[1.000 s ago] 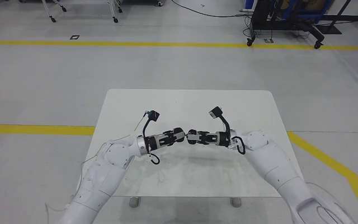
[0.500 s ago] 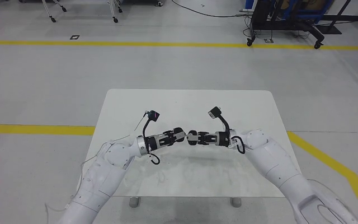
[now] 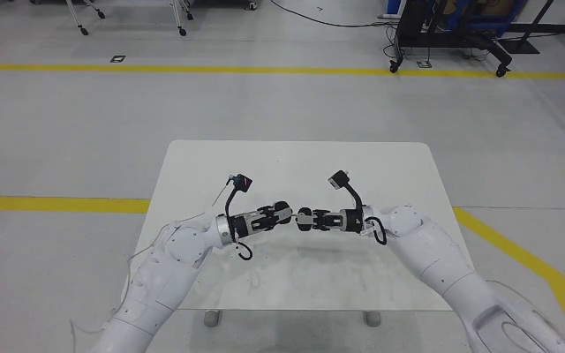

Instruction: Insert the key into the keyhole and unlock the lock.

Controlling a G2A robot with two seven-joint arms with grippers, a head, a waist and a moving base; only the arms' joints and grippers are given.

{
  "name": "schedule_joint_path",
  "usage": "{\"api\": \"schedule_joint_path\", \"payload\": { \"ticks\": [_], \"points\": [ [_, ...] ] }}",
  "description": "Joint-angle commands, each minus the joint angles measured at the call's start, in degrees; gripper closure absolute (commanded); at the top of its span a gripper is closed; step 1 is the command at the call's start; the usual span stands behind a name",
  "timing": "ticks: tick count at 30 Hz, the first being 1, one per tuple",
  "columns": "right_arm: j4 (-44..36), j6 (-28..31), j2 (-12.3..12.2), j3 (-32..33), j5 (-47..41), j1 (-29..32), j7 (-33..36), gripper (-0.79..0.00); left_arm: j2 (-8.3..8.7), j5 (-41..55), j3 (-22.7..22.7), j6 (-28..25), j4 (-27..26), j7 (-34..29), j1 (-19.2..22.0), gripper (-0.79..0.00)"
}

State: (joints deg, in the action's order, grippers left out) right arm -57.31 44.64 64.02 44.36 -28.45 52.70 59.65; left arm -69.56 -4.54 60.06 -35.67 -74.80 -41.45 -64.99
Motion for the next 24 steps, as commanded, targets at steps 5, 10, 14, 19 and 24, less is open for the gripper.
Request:
{"api": "schedule_joint_path", "payload": {
  "ticks": [5, 10, 14, 19, 24],
  "points": [
    [0.73, 0.55, -0.29, -0.44, -1.23, -0.42, -0.55, -0.209, 0.13, -0.83, -0.06, -0.14, -0.1, 0.74, -0.07, 0.0],
    [1.12, 0.69, -0.51, -0.79, -1.95, -0.66, -0.7, -0.163, 0.23, -0.9, -0.05, -0.28, -0.08, 1.14, -0.06, 0.0],
    [1.53, 0.81, -0.64, -1.04, -2.48, -0.86, -0.81, -0.105, 0.3, -1.07, -0.15, -0.28, -0.08, 1.29, -0.03, 0.0],
    [1.46, 0.87, -0.69, -1.7, -2.39, -1.11, -0.88, 0.0, 0.37, -1.03, -0.4, -0.16, 0.0, 1.1, 0.12, 0.0],
    [1.11, 1.13, -0.86, -2.48, -1.32, -1.38, -1.13, 0.0, 0.42, -0.72, -0.41, -0.45, 0.14, 1.57, 0.28, 0.0]
  ]
}}
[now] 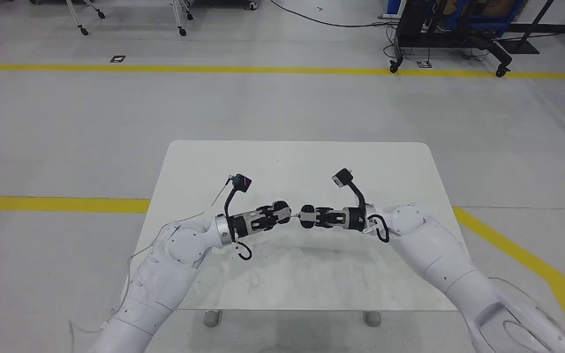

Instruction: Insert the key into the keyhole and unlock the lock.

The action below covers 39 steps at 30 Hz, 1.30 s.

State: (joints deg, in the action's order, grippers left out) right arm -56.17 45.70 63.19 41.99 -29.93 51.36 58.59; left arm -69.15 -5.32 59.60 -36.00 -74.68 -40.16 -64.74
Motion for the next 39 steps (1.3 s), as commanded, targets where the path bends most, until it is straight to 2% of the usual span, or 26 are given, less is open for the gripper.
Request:
{"api": "schedule_joint_path", "payload": {
  "ticks": [1, 2, 3, 4, 12, 16, 19, 22, 24, 27, 31, 34, 35, 36, 37, 38, 39],
  "points": [
    [-0.14, 0.22, -0.09, -0.25, 0.36, -0.06, -0.22, 0.0, 0.02, -0.07, 0.18, -0.26, 0.03, 0.92, 0.01, 0.0],
    [-0.23, 0.38, -0.14, -0.37, 0.52, -0.07, -0.38, 0.0, 0.01, -0.25, 0.22, -0.43, -0.03, 1.45, -0.05, -0.105],
    [-0.26, 0.58, -0.2, -0.46, 0.68, -0.11, -0.58, 0.0, 0.01, -0.27, 0.21, -0.5, -0.06, 1.58, -0.07, -0.305],
    [-0.19, 0.8, -0.26, -0.51, 0.83, -0.12, -0.8, 0.0, 0.01, -0.27, 0.21, -0.5, -0.06, 1.58, -0.07, -0.785],
    [0.75, 4.65, -1.49, 1.23, 1.81, -0.05, -4.66, 0.0, 0.01, -0.27, 0.21, -0.5, -0.06, 1.58, -0.07, -0.785],
    [0.75, 4.65, -1.49, 1.23, 1.81, -0.05, -4.66, 0.0, 0.09, -1.05, 0.67, 0.18, -0.51, 2.64, -0.19, -0.785],
    [0.75, 4.65, -1.49, 1.23, 1.81, -0.05, -4.66, 0.0, 0.86, -5.61, 3.76, 1.35, -4.6, 5.4, -1.26, -0.785],
    [0.75, 4.65, -1.49, 1.23, 1.81, -0.05, -4.66, 0.0, 2.18, -11.87, 8.42, 4.32, -12.18, 5.34, -4.13, -0.785],
    [0.75, 4.65, -1.49, 1.23, 1.81, -0.05, -4.66, 0.0, 3.27, -17.3, 11.64, 7.43, -18.19, 1.91, -6.96, -0.785],
    [0.75, 4.65, -1.49, 1.23, 1.81, -0.05, -4.66, 0.0, 4.83, -27.49, 15.9, 15.1, -27.32, -7.01, -11.14, -0.785],
    [0.75, 4.65, -1.49, 1.23, 1.81, -0.05, -4.66, 0.0, 5.92, -38.6, 17.08, 23.33, -34.74, -17.52, -15.18, -0.785],
    [0.75, 4.65, -1.49, 1.23, 1.81, -0.05, -4.66, 0.0, 5.94, -42.32, 14.37, 26.19, -36.19, -21.49, -15.41, -0.763],
    [0.75, 4.65, -1.49, 1.23, 1.81, -0.05, -4.66, 0.0, 5.88, -43.19, 13.08, 26.72, -35.73, -22.68, -15.0, -0.65],
    [0.75, 4.65, -1.49, 1.23, 1.81, -0.05, -4.66, 0.0, 5.77, -44.06, 11.73, 27.58, -34.82, -23.91, -14.31, -0.594],
    [0.75, 4.65, -1.49, 1.23, 1.81, -0.05, -4.66, 0.0, 5.62, -44.84, 10.43, 28.92, -33.44, -25.28, -13.34, -0.588],
    [0.75, 4.65, -1.49, 1.23, 1.81, -0.05, -4.66, 0.0, 5.46, -46.33, 9.11, 30.24, -32.07, -26.4, -12.11, -0.637],
    [0.75, 4.65, -1.49, 1.23, 1.81, -0.05, -4.66, 0.0, 5.25, -47.24, 8.04, 32.19, -30.49, -27.01, -10.95, -0.613]
  ]
}}
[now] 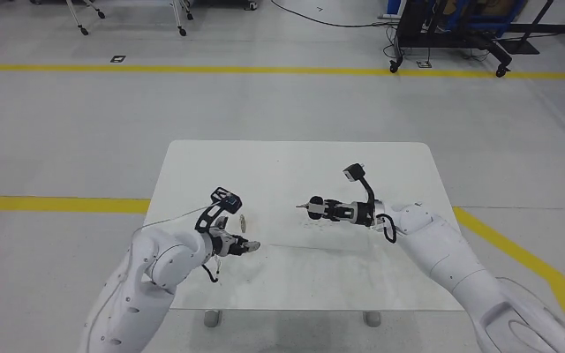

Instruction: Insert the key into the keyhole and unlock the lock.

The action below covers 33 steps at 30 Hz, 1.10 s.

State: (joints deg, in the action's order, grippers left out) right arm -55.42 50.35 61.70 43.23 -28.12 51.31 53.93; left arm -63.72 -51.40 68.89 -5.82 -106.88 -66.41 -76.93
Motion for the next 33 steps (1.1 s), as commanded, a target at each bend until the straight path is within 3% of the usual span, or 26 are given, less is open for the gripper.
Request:
{"api": "schedule_joint_path", "payload": {
  "ticks": [1, 7, 12, 19, 23, 24, 33],
  "points": [
    [0.0, 0.0, 0.0, 0.0, 0.0, 0.0, 0.0, 0.0, -0.46, -1.68, -2.3, 4.02, 3.0, -0.67, 2.39, -0.588],
    [0.0, 0.0, 0.0, 0.0, 0.0, 0.0, 0.0, 0.0, -2.05, -9.12, -9.15, 14.4, 8.94, 2.29, 6.5, -0.403],
    [0.0, 0.0, 0.0, 0.0, 0.0, 0.0, 0.0, 0.0, -2.97, -8.23, -9.87, 19.61, 11.5, 9.09, 6.81, -0.277],
    [0.0, 0.0, 0.0, 0.0, 0.0, 0.0, 0.0, 0.0, -3.52, -7.83, -10.09, 19.42, 13.52, 15.01, 6.8, -0.277],
    [0.0, 0.0, 0.0, 0.0, 0.0, 0.0, 0.0, 0.0, -3.9, -6.89, -10.48, 18.71, 14.95, 15.86, 7.65, -0.228],
    [0.0, 0.0, 0.0, 0.0, 0.0, 0.0, 0.0, 0.0, -3.96, -6.77, -10.67, 18.21, 15.29, 15.35, 7.97, -0.012],
    [0.0, 0.0, 0.0, 0.0, 0.0, 0.0, 0.0, 0.0, -3.95, -9.87, -11.13, 17.06, 14.49, 9.88, 8.49, 0.0]
  ]
}}
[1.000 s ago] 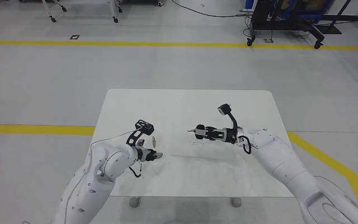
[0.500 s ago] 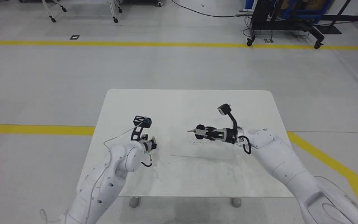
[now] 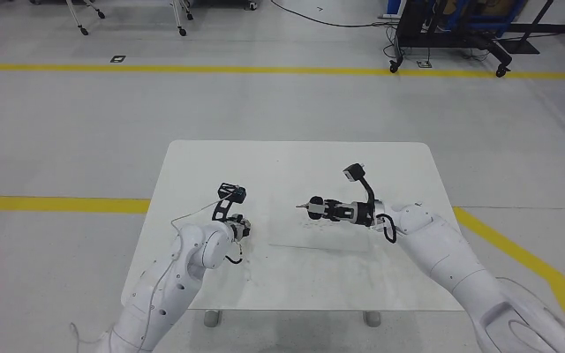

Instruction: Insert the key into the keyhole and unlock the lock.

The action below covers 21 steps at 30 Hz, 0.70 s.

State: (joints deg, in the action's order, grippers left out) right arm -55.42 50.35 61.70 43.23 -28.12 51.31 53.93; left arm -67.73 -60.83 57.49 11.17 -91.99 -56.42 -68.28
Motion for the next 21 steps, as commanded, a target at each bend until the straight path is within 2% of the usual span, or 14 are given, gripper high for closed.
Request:
{"api": "schedule_joint_path", "payload": {
  "ticks": [1, 8, 12, 15, 17, 19, 21],
  "points": [
    [0.0, 0.0, 0.0, 0.0, 0.0, 0.0, 0.0, 0.0, 0.12, -0.55, 0.6, 0.11, -0.87, -0.23, -0.43, 0.0],
    [0.0, 0.0, 0.0, 0.0, 0.0, 0.0, 0.0, 0.0, 0.54, -1.27, 2.49, -1.8, -2.09, -1.6, -1.79, 0.0],
    [0.0, 0.0, 0.0, 0.0, 0.0, 0.0, 0.0, 0.0, 0.64, 0.44, 3.65, -3.91, -3.25, 1.08, -2.92, 0.0],
    [0.0, 0.0, 0.0, 0.0, 0.0, 0.0, 0.0, 0.0, 0.64, 6.0, 5.9, -7.25, -6.61, 9.99, -5.44, 0.0],
    [0.0, 0.0, 0.0, 0.0, 0.0, 0.0, 0.0, 0.0, 0.45, 16.19, 8.63, -11.33, -8.7, 19.77, -8.89, 0.0],
    [0.0, 0.0, 0.0, 0.0, 0.0, 0.0, 0.0, 0.0, 0.29, 27.89, 11.43, -18.03, -8.74, 27.91, -12.36, 0.0],
    [0.0, 0.0, 0.0, 0.0, 0.0, 0.0, 0.0, 0.0, 0.22, 37.04, 13.34, -25.66, -7.21, 32.79, -14.87, 0.0]
  ]
}}
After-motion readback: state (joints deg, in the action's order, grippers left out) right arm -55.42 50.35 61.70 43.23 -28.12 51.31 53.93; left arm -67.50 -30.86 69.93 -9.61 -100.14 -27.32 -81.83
